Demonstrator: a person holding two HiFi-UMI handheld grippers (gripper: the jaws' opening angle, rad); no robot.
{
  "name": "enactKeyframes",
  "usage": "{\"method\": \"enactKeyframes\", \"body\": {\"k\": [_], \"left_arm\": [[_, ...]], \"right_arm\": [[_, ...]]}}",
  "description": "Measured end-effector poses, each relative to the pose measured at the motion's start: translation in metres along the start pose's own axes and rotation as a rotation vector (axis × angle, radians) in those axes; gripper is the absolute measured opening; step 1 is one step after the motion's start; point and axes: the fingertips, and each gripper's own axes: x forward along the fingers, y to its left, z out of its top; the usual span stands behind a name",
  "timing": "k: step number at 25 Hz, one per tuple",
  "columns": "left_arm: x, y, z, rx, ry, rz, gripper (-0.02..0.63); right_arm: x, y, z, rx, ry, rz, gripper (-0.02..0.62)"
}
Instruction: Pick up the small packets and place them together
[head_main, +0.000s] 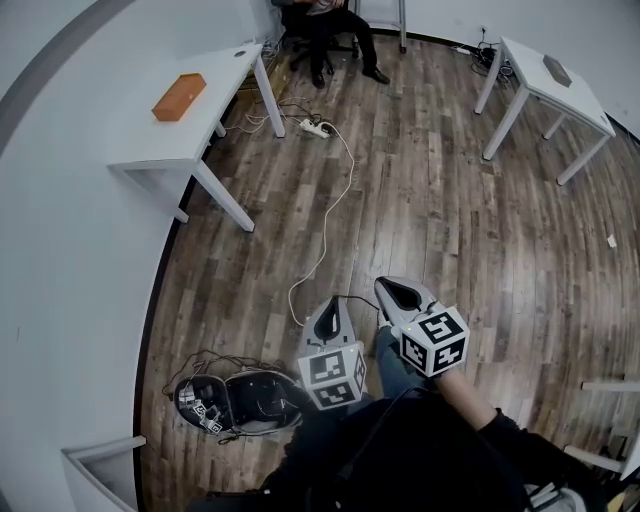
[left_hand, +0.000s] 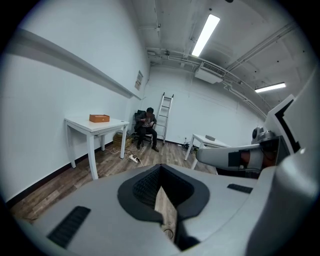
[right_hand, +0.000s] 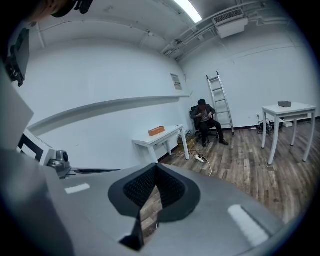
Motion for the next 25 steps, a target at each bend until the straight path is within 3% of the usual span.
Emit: {"method": "enactKeyframes", "body": {"k": [11,17,25], "left_arm": [[0.174,-0.031,0.093,0.016,-0.020,-0.029,-0.002],[0.238,-0.041,0.129,0.008,-0.033,-0.015,-0.002],[0.322,-0.019,0.163,0.014,-0.020,-0.020,-0.002]], "right_arm": [[0.085,-0.130,0.088,-0.019,0.021,0.047,0.002],[0.120,-0.184,0.122,-0.017,0.024,0.084,0.002],[0.190,-0.234,0.157,0.020,0.013,0.074,0.002]]}}
